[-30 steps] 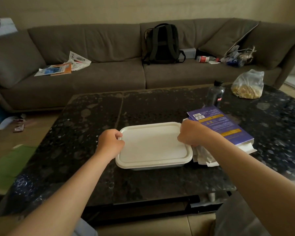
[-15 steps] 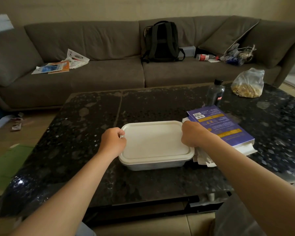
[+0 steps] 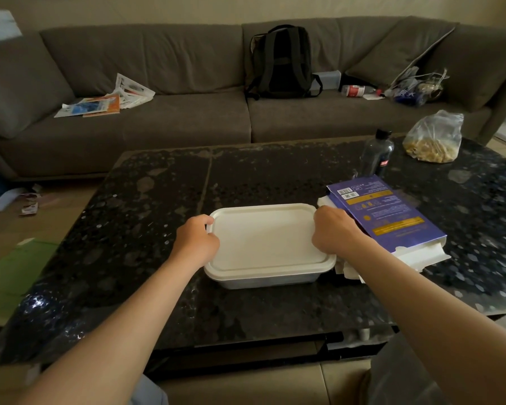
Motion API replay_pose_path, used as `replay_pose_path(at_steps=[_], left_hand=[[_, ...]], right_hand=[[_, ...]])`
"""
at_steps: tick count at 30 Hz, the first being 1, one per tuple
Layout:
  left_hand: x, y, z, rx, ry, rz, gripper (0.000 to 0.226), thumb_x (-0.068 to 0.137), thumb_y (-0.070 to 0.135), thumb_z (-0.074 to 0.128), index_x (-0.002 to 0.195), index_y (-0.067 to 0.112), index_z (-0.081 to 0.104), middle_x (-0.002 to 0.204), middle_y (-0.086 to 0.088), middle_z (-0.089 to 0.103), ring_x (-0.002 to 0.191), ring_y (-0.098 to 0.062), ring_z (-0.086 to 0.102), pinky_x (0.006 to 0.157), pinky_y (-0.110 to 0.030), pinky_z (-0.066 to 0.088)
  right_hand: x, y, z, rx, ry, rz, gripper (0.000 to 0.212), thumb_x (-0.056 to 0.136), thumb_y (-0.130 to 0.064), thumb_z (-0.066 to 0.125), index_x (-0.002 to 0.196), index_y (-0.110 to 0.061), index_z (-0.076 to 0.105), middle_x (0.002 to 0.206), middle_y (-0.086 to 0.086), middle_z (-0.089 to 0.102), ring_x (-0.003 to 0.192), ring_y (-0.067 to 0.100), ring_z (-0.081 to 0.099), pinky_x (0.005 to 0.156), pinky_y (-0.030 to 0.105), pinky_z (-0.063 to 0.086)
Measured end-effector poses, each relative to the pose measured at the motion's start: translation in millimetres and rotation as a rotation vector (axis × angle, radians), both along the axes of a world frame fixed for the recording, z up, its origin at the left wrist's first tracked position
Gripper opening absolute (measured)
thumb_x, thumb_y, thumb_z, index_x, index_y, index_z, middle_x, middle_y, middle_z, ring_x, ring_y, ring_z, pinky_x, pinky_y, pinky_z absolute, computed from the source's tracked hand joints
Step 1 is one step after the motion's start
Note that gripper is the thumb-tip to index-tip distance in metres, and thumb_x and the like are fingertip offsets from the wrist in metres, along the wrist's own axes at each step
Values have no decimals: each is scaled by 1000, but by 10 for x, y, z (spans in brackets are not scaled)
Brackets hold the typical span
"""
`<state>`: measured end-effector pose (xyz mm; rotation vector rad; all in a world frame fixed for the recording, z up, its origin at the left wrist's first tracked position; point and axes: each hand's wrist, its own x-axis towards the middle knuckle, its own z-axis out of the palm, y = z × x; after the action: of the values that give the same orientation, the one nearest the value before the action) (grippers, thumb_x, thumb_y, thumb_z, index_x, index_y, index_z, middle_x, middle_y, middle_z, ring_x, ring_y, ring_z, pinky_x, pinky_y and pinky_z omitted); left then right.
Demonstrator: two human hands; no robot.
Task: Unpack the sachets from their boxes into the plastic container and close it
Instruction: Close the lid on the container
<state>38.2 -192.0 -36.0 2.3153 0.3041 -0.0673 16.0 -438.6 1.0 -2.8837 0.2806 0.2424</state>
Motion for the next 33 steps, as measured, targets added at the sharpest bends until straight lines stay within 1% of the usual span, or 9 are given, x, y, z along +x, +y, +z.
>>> replay_pose_path(at_steps=[3,5,7,8,11,13,15,21,33], left_hand=[[-18,56,6,80,18,-7,56,102,2,50,155,22,47,150,-9,53,117,-25,61,81,-32,54],[-35,81,8,182,31,-19,55,105,6,44,157,22,45,155,-9,49,124,-27,58,88,-33,52],[-61,72,11,359,41,-68,51,109,23,37,160,24,39,158,-13,39,137,-33,47,104,-43,47],[-69,60,1,465,40,-124,53,110,35,33,163,27,31,162,-16,30,144,-36,38,112,-47,40],[-80,-39,-70,674,-39,-379,64,106,61,19,165,42,4,175,-11,-7,160,-38,-4,127,-57,7],[-94,-105,-123,719,-27,-513,65,104,67,11,163,47,-9,173,-7,-23,159,-35,-23,126,-61,-10],[-95,-129,-163,733,28,-568,66,102,70,5,161,49,-17,170,-7,-32,155,-35,-32,124,-63,-16],[-53,-139,-195,755,157,-587,71,97,79,5,157,52,-24,167,-13,-36,153,-39,-34,124,-64,-16],[-42,-140,-222,762,172,-596,73,98,78,8,158,51,-23,168,-15,-34,154,-38,-33,124,-61,-18]], right_hand=[[11,79,-14,12,7,4,33,95,-11,60,127,-7,57,104,9,60,85,20,56,72,28,47],[22,168,-39,3,-4,6,31,95,-13,58,125,-7,57,106,10,62,87,22,57,72,31,48],[29,277,-82,-22,-26,1,33,98,-20,52,128,-7,55,111,12,62,97,28,61,79,36,53],[32,328,-119,-56,-42,8,39,100,-28,48,133,-8,51,121,14,60,109,32,59,87,40,52],[62,444,-299,-140,-90,150,68,100,-60,26,155,-20,23,160,14,25,146,38,26,115,53,28],[102,481,-426,-154,-70,287,73,97,-68,14,159,-32,1,168,7,-2,154,36,-2,121,60,6],[135,463,-541,-196,-27,350,73,94,-72,7,157,-38,-9,168,5,-13,153,36,-13,120,63,-3],[162,438,-652,-241,-4,363,74,91,-74,2,154,-40,-18,167,6,-18,152,37,-14,119,64,-5],[166,442,-674,-261,10,369,74,92,-73,1,155,-38,-19,166,7,-21,152,37,-17,119,64,-6]])
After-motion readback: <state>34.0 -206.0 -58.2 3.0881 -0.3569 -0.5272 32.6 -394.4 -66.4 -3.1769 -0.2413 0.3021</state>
